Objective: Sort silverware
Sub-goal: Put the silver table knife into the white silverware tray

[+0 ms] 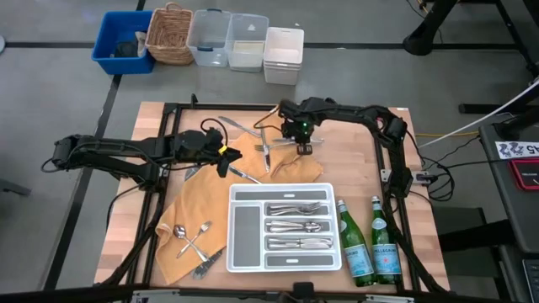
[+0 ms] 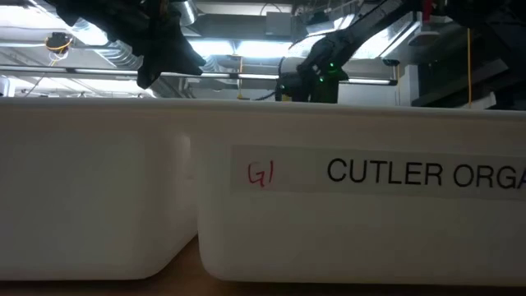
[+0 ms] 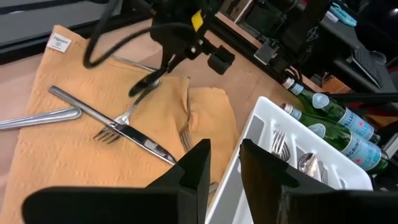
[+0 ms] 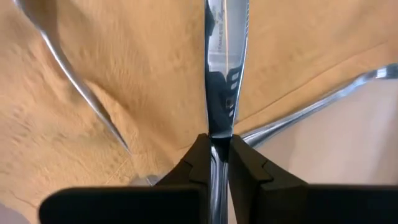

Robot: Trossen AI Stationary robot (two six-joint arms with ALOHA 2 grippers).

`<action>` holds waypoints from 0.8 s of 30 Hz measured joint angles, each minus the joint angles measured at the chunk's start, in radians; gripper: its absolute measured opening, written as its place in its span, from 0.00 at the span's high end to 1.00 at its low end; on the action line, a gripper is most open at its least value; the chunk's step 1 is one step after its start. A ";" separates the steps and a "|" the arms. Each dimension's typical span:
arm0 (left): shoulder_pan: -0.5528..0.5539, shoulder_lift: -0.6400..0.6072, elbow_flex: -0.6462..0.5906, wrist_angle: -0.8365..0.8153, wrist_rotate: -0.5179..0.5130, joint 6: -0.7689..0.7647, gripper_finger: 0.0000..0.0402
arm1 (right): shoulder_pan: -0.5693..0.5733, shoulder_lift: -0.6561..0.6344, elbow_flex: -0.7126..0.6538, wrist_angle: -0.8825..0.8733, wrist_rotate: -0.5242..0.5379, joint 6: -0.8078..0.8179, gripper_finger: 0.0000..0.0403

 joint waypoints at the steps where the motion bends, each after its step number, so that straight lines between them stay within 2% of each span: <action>1: 0.000 0.000 0.000 0.000 0.000 0.000 0.82 | 0.000 0.000 0.016 -0.009 0.000 0.014 0.92; 7: 0.000 0.000 0.000 0.000 -0.006 0.000 0.82 | 0.000 -0.001 0.135 -0.025 -0.055 0.117 0.92; 13: 0.000 0.000 0.000 0.000 -0.058 -0.015 0.82 | 0.000 -0.002 0.279 0.017 -0.147 0.266 0.92; 20: 0.000 0.000 0.000 0.029 -0.192 -0.049 0.82 | 0.000 -0.002 0.407 0.240 -0.195 0.545 0.92; 24: 0.000 0.000 0.000 0.099 -0.253 0.015 0.80 | 0.000 -0.002 0.428 0.397 -0.209 0.676 0.92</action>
